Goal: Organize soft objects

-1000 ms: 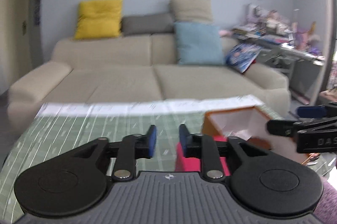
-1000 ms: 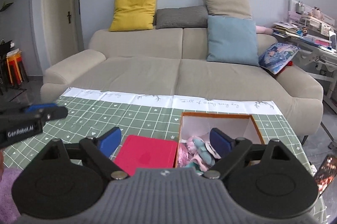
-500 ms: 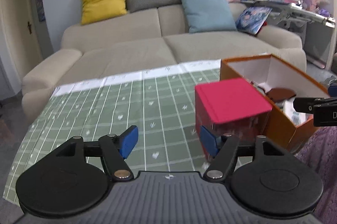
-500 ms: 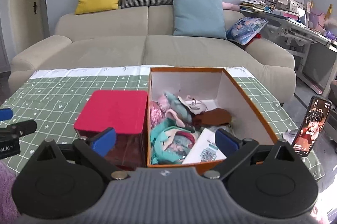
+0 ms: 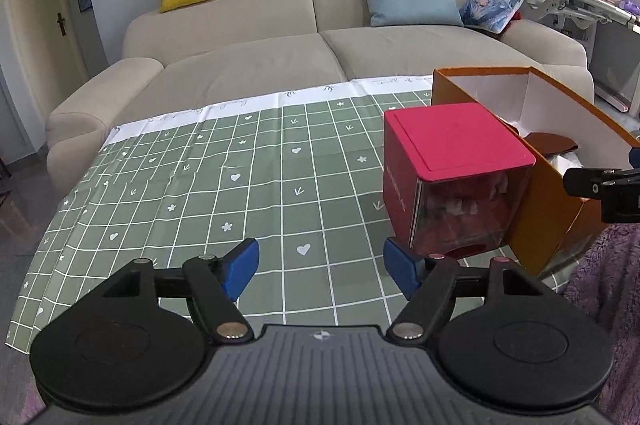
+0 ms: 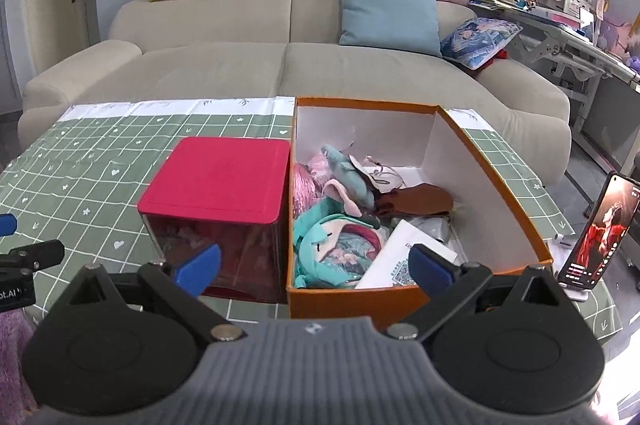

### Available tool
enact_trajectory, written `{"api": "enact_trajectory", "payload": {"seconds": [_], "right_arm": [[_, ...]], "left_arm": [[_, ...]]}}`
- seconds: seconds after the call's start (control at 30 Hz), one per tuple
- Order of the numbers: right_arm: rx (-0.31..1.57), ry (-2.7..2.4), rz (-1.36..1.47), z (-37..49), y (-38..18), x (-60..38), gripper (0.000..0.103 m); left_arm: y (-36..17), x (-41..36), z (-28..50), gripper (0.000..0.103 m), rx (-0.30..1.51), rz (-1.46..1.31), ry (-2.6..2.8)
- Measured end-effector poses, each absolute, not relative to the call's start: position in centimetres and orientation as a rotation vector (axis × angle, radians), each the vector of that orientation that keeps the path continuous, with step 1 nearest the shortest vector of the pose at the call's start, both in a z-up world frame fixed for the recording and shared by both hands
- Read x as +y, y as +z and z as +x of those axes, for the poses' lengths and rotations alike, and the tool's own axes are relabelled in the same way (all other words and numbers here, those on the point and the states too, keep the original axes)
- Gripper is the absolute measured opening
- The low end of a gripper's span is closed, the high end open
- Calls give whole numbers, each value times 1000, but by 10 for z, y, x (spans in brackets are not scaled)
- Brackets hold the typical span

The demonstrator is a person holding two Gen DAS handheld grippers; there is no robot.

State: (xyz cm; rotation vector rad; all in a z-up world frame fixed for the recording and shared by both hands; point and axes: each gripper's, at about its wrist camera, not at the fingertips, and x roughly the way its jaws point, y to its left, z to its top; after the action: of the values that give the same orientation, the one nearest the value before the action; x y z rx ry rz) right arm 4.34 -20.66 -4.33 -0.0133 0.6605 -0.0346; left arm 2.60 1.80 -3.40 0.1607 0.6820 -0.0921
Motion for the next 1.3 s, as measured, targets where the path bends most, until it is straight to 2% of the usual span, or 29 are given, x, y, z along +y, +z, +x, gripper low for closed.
{"api": "enact_trajectory", "payload": {"seconds": [1.3], "right_arm": [[658, -24, -11, 46, -44, -208, 98]], "left_arm": [[-34, 13, 25, 85, 687, 171, -105]]}}
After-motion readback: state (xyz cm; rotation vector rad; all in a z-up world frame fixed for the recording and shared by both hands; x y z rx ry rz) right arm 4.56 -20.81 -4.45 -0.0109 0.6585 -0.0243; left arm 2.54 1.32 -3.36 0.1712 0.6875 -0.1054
